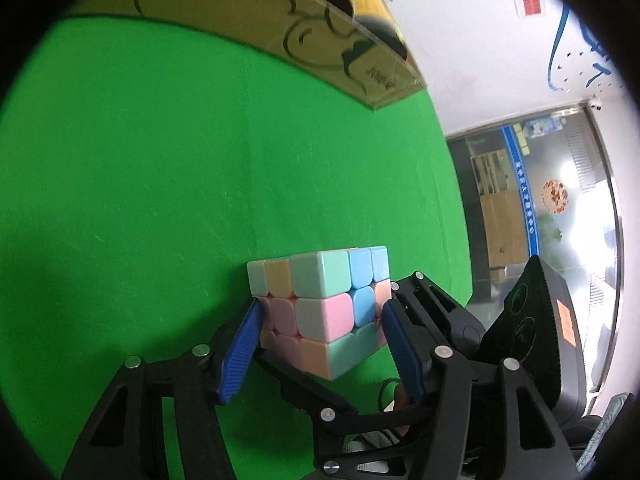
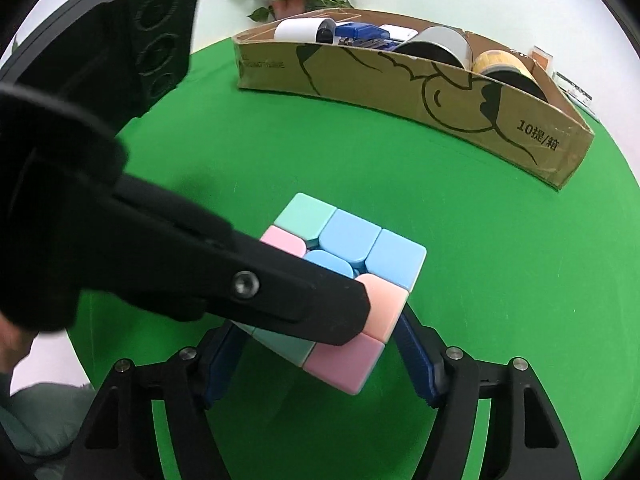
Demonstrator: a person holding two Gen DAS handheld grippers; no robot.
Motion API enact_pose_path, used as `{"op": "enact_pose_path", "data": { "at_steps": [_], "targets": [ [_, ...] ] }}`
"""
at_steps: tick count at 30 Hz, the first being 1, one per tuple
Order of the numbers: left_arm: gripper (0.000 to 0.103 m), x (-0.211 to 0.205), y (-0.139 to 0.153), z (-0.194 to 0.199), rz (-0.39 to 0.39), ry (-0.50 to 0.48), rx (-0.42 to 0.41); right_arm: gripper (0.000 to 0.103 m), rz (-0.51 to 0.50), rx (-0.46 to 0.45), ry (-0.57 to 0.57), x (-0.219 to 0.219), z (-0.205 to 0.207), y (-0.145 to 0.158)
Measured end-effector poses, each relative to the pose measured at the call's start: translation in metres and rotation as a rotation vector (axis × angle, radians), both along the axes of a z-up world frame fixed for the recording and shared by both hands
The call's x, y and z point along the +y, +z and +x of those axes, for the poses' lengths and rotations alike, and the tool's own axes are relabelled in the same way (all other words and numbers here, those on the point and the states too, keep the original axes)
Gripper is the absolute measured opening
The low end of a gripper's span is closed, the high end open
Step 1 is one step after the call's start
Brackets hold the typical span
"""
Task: Organize rigid objects
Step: 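Carry the cube into the box corner compartment and release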
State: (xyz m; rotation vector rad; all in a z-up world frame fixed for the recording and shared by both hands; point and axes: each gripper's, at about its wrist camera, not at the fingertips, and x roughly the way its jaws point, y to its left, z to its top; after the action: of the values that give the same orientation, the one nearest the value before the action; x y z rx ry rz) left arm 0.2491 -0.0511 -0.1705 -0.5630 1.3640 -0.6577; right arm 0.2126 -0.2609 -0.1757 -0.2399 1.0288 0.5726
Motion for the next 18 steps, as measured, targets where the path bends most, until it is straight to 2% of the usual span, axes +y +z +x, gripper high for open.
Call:
{"op": "enact_pose_path", "data": {
  "at_steps": [5,9,18],
  "targets": [
    [0.06,0.012,0.031,0.005,0.001,0.045,-0.095,0.068,0.016,-0.084,0.01,0.016,0.012,0.031],
    [0.06,0.025,0.071,0.016,0.01,0.075,-0.199,0.068,0.032,-0.176,0.033,0.03,0.026,0.067],
    [0.057,0.062,0.159,0.068,0.049,0.107,-0.404,0.067,0.065,-0.36,0.056,0.068,0.084,0.15]
  ]
}}
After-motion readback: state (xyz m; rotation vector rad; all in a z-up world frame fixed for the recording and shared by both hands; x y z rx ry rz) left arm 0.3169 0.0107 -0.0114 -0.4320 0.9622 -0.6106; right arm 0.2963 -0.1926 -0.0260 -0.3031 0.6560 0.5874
